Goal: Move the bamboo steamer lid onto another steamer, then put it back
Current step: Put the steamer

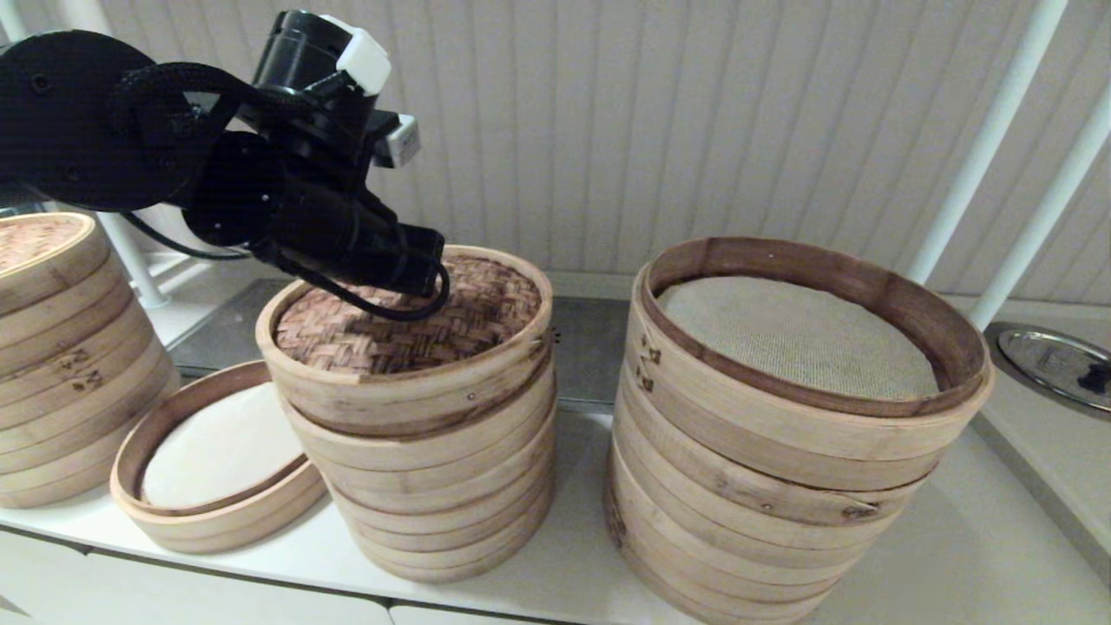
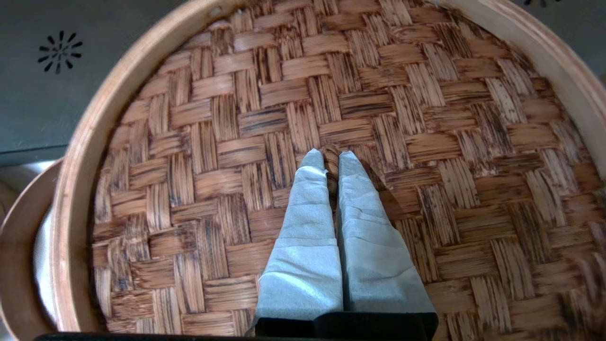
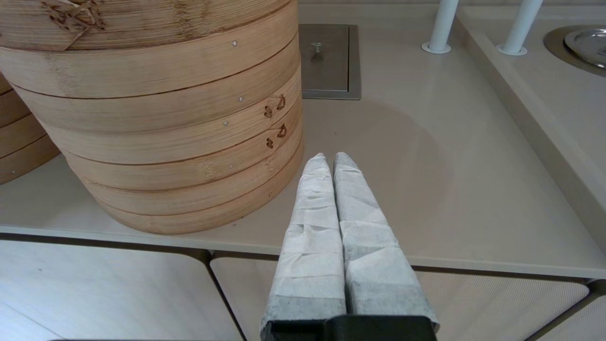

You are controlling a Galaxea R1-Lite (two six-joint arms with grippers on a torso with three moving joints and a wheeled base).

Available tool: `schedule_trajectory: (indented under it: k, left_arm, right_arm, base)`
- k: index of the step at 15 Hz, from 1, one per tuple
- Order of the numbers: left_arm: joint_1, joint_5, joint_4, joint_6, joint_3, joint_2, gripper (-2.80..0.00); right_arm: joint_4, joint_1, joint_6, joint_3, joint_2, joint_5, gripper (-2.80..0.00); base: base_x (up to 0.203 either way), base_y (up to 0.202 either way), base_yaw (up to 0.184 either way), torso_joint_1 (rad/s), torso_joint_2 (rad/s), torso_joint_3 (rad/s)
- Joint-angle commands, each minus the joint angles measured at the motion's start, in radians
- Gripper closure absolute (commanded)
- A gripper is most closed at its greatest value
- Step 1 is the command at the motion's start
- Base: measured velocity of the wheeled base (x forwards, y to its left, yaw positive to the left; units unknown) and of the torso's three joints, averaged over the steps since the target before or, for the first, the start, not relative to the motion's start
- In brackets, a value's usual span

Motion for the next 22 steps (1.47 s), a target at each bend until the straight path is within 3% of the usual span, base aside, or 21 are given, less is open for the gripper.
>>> schedule_trajectory:
  k: [1, 4, 22]
  left_arm:
    - [-0.003, 0.004, 0.002, -0.001, 0.000, 0.001, 0.00]
    - [-0.024, 0.052, -0.001, 0.000, 0.002, 0.001, 0.00]
    - [-0.049, 0.075, -0.008, -0.024, 0.021, 0.004, 0.00]
  right_arm:
    - [-0.001, 0.001, 0.000, 0.002, 0.000, 0.000, 0.00]
    - [-0.001, 0.001, 0.000, 0.002, 0.001, 0.000, 0.00]
    - [-0.001, 0.001, 0.000, 0.002, 0.001, 0.000, 0.00]
  base:
    - [0.000, 0.000, 0.000, 0.000, 0.00, 0.000]
    - [0.000, 0.000, 0.000, 0.000, 0.00, 0.000]
    - [0.000, 0.000, 0.000, 0.000, 0.00, 0.000]
